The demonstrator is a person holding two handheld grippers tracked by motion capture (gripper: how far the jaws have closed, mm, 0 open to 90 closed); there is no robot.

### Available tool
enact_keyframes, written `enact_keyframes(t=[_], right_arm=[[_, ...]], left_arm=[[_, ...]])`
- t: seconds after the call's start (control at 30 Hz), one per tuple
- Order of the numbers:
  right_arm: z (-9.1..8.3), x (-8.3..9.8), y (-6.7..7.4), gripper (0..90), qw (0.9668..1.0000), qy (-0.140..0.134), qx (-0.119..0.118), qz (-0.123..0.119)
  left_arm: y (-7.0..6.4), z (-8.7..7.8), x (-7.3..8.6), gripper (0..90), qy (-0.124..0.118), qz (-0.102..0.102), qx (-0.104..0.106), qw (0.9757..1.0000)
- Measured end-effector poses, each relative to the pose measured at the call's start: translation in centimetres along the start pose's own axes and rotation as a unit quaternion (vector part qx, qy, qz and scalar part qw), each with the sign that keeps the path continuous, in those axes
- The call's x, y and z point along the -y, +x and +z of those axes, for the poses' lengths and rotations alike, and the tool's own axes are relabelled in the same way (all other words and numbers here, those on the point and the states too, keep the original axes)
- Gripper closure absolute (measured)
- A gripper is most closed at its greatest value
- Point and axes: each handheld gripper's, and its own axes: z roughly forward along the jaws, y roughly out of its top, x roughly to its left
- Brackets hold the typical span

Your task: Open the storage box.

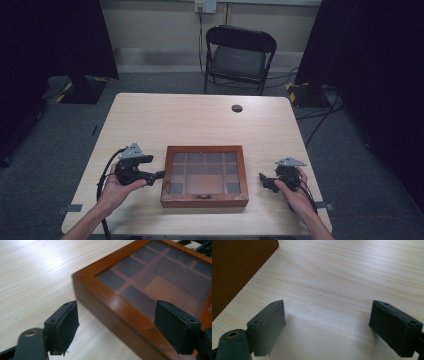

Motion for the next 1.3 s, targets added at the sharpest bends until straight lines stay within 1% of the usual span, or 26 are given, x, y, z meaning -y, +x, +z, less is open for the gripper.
enact_keyframes(t=[0.03, 0.07, 0.17, 0.23, 0.27, 0.3, 0.33, 0.37, 0.4, 0.43, 0.47, 0.5, 0.53, 0.57, 0.63, 0.7, 0.77, 0.8, 0.83, 0.9, 0.97, 1.07, 1.1, 1.13, 1.2, 1.3], right_arm=[[0.0, 0.0, 0.0, 12.7, 1.0000, 0.000, 0.000, 0.000], [0.0, 0.0, 0.0, 12.7, 1.0000, 0.000, 0.000, 0.000], [0.0, 0.0, 0.0, 12.6, 1.0000, 0.000, 0.000, 0.000], [0.0, 0.0, 0.0, 12.6, 1.0000, 0.000, 0.000, 0.000], [0.0, 0.0, 0.0, 12.6, 1.0000, 0.000, 0.000, 0.000], [0.0, 0.0, 0.0, 12.6, 1.0000, 0.000, 0.000, 0.001], [0.0, 0.0, 0.0, 12.6, 1.0000, 0.000, 0.000, 0.001], [0.0, 0.0, 0.0, 12.6, 1.0000, 0.000, 0.000, 0.000], [0.0, 0.0, 0.0, 12.6, 1.0000, 0.000, 0.000, 0.000], [0.0, 0.0, 0.0, 12.6, 1.0000, 0.000, 0.000, 0.000], [0.0, 0.0, 0.0, 12.6, 1.0000, 0.001, 0.000, 0.000], [0.0, 0.0, 0.0, 12.6, 1.0000, 0.001, 0.000, 0.000], [0.0, 0.0, 0.0, 12.6, 1.0000, 0.001, 0.000, 0.000], [0.0, 0.0, 0.0, 12.6, 1.0000, 0.001, 0.000, 0.000], [0.0, 0.0, 0.0, 12.6, 1.0000, 0.001, 0.000, 0.000], [0.0, 0.0, 0.0, 12.6, 1.0000, 0.001, 0.000, 0.000], [0.0, 0.0, 0.0, 12.6, 1.0000, 0.001, 0.000, 0.000], [0.0, 0.0, 0.0, 12.6, 1.0000, 0.001, 0.000, 0.000], [0.0, 0.0, 0.0, 12.6, 1.0000, 0.001, -0.001, 0.000], [0.0, 0.0, 0.0, 12.6, 1.0000, 0.001, -0.001, 0.000], [0.0, 0.0, 0.0, 12.6, 1.0000, 0.000, -0.001, -0.001], [0.0, 0.0, 0.0, 12.6, 1.0000, 0.001, -0.001, 0.000], [0.0, 0.0, 0.0, 12.6, 1.0000, 0.001, -0.001, 0.000], [0.0, 0.0, 0.0, 12.6, 1.0000, 0.001, -0.001, 0.000], [0.0, 0.0, 0.0, 12.6, 1.0000, 0.001, -0.001, 0.000], [0.0, 0.0, 0.0, 12.6, 1.0000, 0.001, -0.001, 0.000]], left_arm=[[-0.1, 0.0, -0.1, 21.7, 0.000, 0.001, 0.004, 1.0000], [-0.3, 0.1, -0.3, 21.7, -0.003, -0.005, 0.010, 0.9999], [-0.7, 0.3, -0.7, 24.3, 0.000, -0.010, 0.022, 0.9997], [-1.0, 0.4, -1.0, 26.2, -0.004, -0.001, 0.027, 0.9996], [-1.2, 0.5, -1.1, 27.1, -0.006, 0.004, 0.026, 0.9996], [-1.5, 0.8, -1.6, 26.9, -0.002, 0.003, 0.039, 0.9992], [-1.5, 0.8, -1.6, 27.0, -0.002, 0.003, 0.039, 0.9992], [-1.7, 0.9, -1.9, 27.0, 0.004, 0.005, 0.046, 0.9989], [-2.2, 1.1, -2.2, 27.1, 0.000, 0.008, 0.056, 0.9984], [-2.2, 1.1, -2.2, 27.6, 0.000, 0.008, 0.056, 0.9984], [-2.3, 1.3, -2.4, 30.0, 0.002, 0.008, 0.064, 0.9979], [-2.5, 1.5, -2.6, 30.0, 0.006, 0.010, 0.076, 0.9971], [-2.8, 1.7, -2.8, 31.0, 0.011, 0.013, 0.080, 0.9966], [-3.1, 1.7, -3.0, 31.0, 0.010, 0.018, 0.078, 0.9967], [-3.6, 1.9, -3.3, 33.4, 0.001, 0.020, 0.090, 0.9958], [-4.1, 2.2, -3.7, 34.4, 0.010, 0.029, 0.101, 0.9944], [-4.6, 2.6, -4.0, 42.3, 0.019, 0.037, 0.112, 0.9928], [-5.0, 2.8, -4.2, 41.7, 0.023, 0.042, 0.114, 0.9924], [-5.4, 3.0, -4.4, 41.6, 0.024, 0.045, 0.123, 0.9911], [-6.0, 3.5, -4.5, 45.4, 0.024, 0.045, 0.140, 0.9889], [-6.6, 4.1, -4.6, 45.5, 0.033, 0.051, 0.149, 0.9870], [-7.5, 4.8, -4.4, 49.9, 0.041, 0.065, 0.157, 0.9845], [-7.7, 5.0, -4.2, 52.6, 0.042, 0.063, 0.168, 0.9829], [-7.9, 5.2, -4.0, 56.3, 0.041, 0.065, 0.173, 0.9820], [-8.1, 5.4, -3.8, 59.1, 0.049, 0.072, 0.177, 0.9804], [-8.3, 5.6, -3.5, 63.2, 0.050, 0.068, 0.197, 0.9767]])
